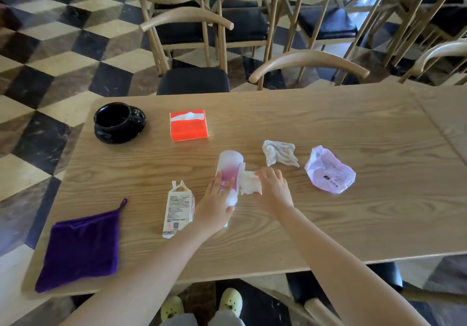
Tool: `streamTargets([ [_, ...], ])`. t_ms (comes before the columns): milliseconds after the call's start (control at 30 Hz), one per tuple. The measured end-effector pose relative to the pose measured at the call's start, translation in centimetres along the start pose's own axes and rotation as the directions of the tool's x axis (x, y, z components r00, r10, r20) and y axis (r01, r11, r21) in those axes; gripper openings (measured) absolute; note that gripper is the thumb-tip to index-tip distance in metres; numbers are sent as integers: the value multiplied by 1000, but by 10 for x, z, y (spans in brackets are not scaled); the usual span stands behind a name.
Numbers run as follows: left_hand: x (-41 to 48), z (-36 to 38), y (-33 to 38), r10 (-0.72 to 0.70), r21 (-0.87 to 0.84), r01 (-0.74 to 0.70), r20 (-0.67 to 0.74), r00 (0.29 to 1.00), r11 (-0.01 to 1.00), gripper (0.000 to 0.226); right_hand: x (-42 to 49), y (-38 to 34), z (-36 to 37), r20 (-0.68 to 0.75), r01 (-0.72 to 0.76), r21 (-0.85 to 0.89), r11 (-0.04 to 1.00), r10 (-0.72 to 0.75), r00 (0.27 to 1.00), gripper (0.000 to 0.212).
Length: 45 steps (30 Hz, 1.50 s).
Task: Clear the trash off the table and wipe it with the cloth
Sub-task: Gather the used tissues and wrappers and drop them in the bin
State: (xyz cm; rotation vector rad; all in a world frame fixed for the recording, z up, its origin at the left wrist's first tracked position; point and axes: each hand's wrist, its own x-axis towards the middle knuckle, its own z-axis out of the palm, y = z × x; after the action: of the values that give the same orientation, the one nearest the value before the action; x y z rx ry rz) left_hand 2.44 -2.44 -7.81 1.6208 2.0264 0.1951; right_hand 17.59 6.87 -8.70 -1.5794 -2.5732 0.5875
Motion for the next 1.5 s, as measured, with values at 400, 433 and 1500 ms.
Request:
streamTargets([
  [400, 6, -15, 3, -5, -160, -7, -71, 997, 987, 67, 11, 2, 4, -26, -75, 120, 990, 79, 997, 39],
  [433, 9, -20, 8, 10, -226, -38, -122, 992, 973, 66, 11, 2, -4, -52, -91, 163, 982, 101, 994, 33],
  [1500, 50, -57, 27, -258, -831, 159, 19, 966, 534, 21, 95, 46, -13, -41, -318, -20, 948, 317, 948, 35],
])
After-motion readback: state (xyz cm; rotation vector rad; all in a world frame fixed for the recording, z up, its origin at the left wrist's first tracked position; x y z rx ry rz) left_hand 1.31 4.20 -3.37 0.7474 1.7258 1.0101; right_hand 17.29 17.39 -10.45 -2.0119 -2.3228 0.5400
